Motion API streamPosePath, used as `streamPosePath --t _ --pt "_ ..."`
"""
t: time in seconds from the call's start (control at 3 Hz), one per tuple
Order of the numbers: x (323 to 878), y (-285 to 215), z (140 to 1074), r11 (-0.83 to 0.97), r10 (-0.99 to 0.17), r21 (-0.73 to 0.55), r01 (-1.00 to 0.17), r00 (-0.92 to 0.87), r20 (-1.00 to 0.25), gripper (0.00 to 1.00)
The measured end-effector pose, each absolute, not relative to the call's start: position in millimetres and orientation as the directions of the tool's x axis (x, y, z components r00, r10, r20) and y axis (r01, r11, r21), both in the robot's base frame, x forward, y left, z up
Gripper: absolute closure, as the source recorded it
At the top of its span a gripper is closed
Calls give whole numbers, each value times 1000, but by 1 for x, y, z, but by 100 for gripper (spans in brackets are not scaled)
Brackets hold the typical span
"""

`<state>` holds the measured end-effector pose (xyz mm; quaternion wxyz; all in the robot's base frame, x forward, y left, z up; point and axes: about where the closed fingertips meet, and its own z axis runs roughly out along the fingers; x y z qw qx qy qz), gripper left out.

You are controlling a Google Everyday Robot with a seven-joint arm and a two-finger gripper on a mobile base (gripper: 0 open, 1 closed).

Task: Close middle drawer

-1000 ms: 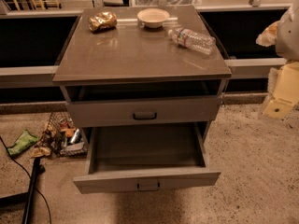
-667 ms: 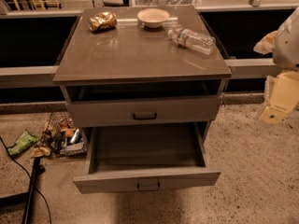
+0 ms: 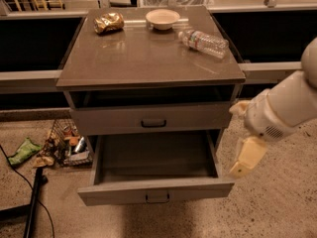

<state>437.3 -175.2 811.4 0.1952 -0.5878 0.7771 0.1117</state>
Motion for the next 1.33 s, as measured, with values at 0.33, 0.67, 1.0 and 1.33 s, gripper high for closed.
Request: streamPosePath --t 0.33,0.67,1.0,1.33 --pt "430 -144 725 288 -800 62 -955 -276 -533 0" --pt "430 -144 726 287 -801 61 -956 -275 -532 0" --pt "433 -143 705 293 -785 85 -952 -290 -547 0" --pt "431 -143 644 292 -768 133 -947 -315 -557 0"
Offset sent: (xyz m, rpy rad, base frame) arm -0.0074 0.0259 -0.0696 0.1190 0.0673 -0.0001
